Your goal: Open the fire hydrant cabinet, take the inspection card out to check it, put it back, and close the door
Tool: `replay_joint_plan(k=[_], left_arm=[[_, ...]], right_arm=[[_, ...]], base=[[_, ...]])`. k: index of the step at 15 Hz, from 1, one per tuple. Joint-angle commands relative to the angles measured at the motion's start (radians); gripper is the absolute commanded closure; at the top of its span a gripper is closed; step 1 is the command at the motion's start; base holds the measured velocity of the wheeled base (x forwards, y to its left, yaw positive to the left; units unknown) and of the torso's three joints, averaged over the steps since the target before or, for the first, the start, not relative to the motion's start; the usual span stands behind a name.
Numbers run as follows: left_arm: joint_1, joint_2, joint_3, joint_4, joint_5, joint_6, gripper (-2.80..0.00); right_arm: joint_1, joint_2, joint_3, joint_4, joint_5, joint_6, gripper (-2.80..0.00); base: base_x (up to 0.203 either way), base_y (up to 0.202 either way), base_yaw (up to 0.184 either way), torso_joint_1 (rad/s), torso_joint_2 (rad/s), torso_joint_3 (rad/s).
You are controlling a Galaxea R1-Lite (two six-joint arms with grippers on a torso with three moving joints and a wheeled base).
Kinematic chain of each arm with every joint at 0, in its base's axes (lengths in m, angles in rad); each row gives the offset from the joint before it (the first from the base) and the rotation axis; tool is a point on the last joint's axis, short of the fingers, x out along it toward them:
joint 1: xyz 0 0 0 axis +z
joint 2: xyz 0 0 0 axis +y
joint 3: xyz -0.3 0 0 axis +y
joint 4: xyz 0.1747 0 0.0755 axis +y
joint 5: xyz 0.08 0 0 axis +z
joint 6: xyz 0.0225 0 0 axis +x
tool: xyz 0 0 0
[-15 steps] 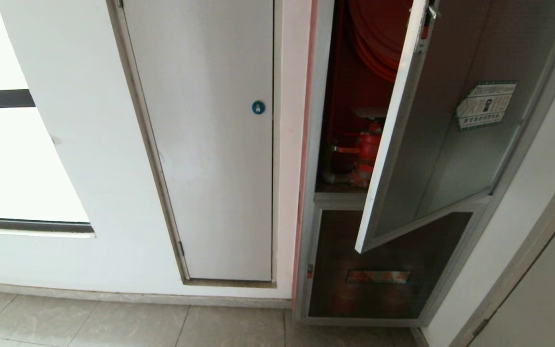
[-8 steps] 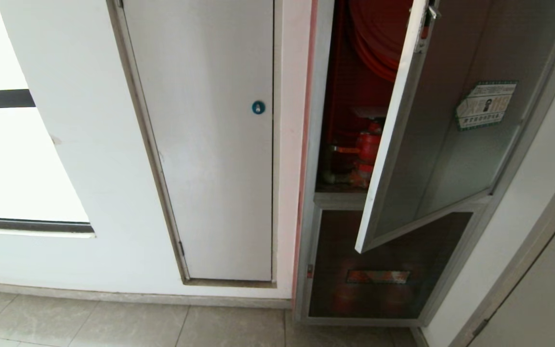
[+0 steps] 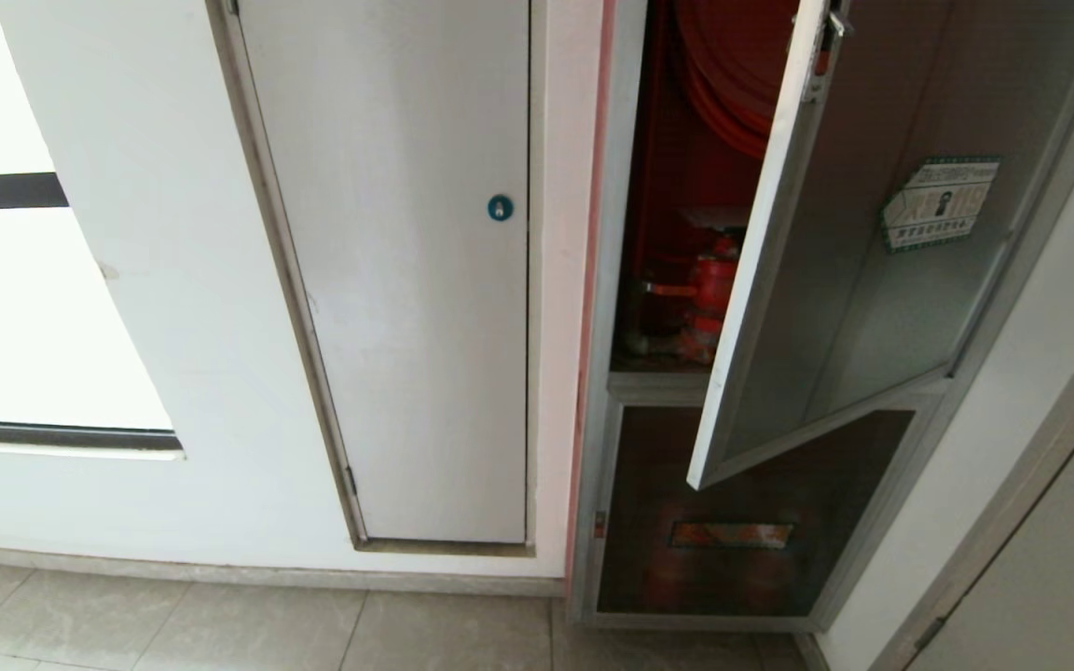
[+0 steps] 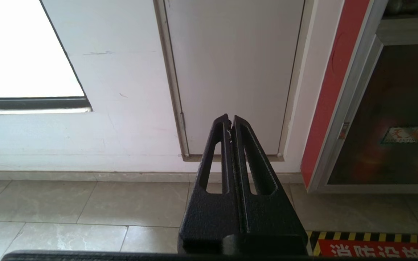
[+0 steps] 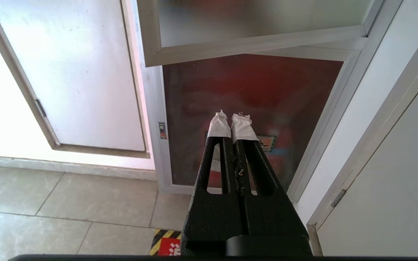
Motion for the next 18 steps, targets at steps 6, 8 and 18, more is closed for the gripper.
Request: replay_joint_plan(k=[6,8,18], left_arm=[[0.000,0.001,0.007,-0.001,0.000,0.000,0.00],[0.000,0.001,0.007,0.000,0.000,0.000,0.00],[0.000,0.001,0.007,0.000,0.000,0.000,0.00]], right_arm=[[0.000,-0.001,0.000,0.000,0.000,-0.003,0.00],[0.000,-0.001,0.000,0.000,0.000,0.001,0.00],[0.002,0.306,-0.309,0.071,0.110,-0.005,0.00]], base=[[0.000,0.000,0.000,0.000,0.00,0.000],[0.000,0.000,0.000,0.000,0.00,0.000],[0.000,0.000,0.000,0.000,0.00,0.000]])
